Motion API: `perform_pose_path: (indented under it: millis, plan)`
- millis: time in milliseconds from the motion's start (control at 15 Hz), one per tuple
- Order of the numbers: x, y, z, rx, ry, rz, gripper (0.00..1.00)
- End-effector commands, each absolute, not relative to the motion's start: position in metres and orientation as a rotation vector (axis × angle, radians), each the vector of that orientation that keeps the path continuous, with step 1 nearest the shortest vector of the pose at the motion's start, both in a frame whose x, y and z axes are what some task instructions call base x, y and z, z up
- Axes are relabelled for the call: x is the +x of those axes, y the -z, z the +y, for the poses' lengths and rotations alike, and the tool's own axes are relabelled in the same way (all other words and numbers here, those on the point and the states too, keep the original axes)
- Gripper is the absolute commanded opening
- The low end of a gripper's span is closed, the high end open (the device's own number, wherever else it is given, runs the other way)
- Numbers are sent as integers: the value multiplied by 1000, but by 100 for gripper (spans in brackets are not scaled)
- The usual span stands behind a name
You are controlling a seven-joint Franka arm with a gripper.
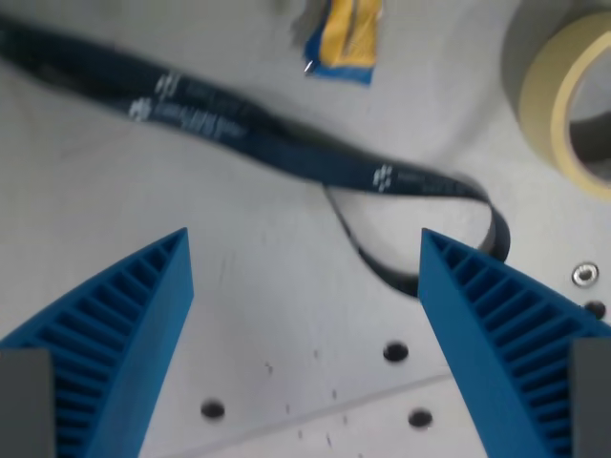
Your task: Move above the blue bag
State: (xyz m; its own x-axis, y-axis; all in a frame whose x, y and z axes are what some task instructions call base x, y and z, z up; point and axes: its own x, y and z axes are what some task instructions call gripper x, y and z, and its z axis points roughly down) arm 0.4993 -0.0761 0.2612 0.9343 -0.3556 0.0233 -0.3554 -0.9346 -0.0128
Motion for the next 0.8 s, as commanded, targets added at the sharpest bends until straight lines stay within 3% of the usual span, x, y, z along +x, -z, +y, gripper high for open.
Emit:
perform_pose_path:
  millis: [67,800]
  plan:
    - [515,-252,-87,-3063,10,914,100]
    - [559,-199,-124,-3028,40,1021,100]
